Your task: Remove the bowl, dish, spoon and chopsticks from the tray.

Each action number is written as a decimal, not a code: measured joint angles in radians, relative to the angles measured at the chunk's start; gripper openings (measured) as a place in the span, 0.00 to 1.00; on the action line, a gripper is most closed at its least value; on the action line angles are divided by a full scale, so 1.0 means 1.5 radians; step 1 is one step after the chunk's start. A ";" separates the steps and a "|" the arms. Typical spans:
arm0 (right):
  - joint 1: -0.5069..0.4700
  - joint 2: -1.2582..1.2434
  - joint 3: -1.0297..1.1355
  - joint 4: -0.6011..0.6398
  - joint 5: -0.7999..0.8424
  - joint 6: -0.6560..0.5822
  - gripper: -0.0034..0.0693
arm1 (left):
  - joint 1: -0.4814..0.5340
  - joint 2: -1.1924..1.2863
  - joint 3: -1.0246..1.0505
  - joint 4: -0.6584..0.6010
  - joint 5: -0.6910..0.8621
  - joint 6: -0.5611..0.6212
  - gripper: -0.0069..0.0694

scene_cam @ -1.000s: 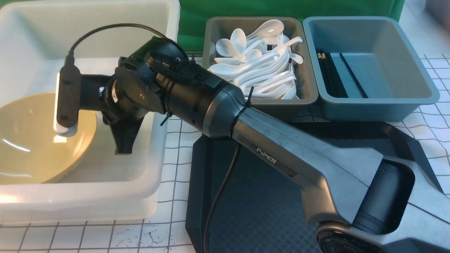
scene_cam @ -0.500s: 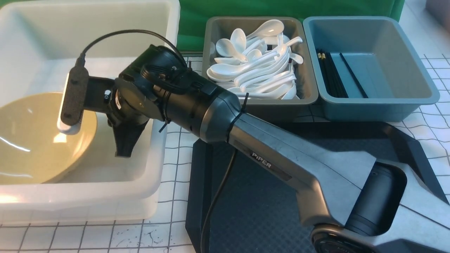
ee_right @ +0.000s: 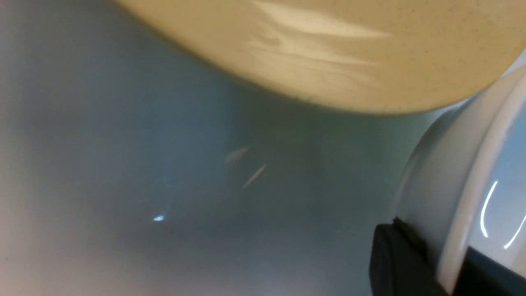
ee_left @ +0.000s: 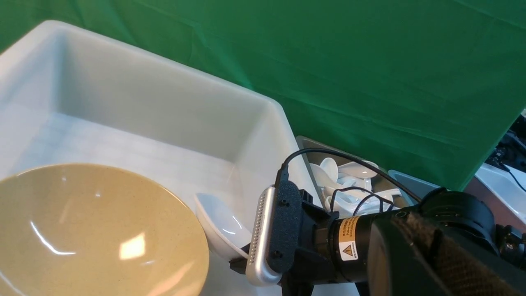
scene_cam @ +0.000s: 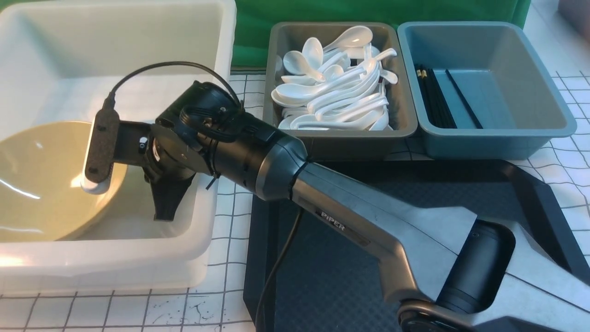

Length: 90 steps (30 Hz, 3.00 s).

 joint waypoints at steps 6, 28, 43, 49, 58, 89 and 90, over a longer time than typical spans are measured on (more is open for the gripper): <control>-0.004 0.000 0.000 0.001 -0.005 0.000 0.13 | 0.000 0.000 0.000 0.000 -0.008 0.000 0.09; -0.010 0.000 0.048 0.003 -0.035 0.014 0.21 | 0.000 0.000 0.000 -0.020 -0.019 0.015 0.09; -0.010 -0.009 0.048 0.000 -0.016 0.017 0.68 | 0.000 0.000 0.000 -0.021 -0.022 0.025 0.09; -0.006 -0.061 0.048 -0.007 0.028 0.020 0.71 | 0.000 0.000 0.000 -0.021 -0.022 0.025 0.09; 0.023 -0.187 0.048 -0.008 0.142 0.034 0.69 | 0.000 0.000 0.000 -0.023 -0.030 0.025 0.09; 0.023 -0.890 0.712 -0.005 0.242 0.452 0.08 | 0.000 -0.127 0.264 -0.253 -0.356 0.028 0.09; 0.023 -0.902 0.741 -0.005 0.242 0.461 0.08 | 0.000 -0.127 0.267 -0.253 -0.358 0.028 0.09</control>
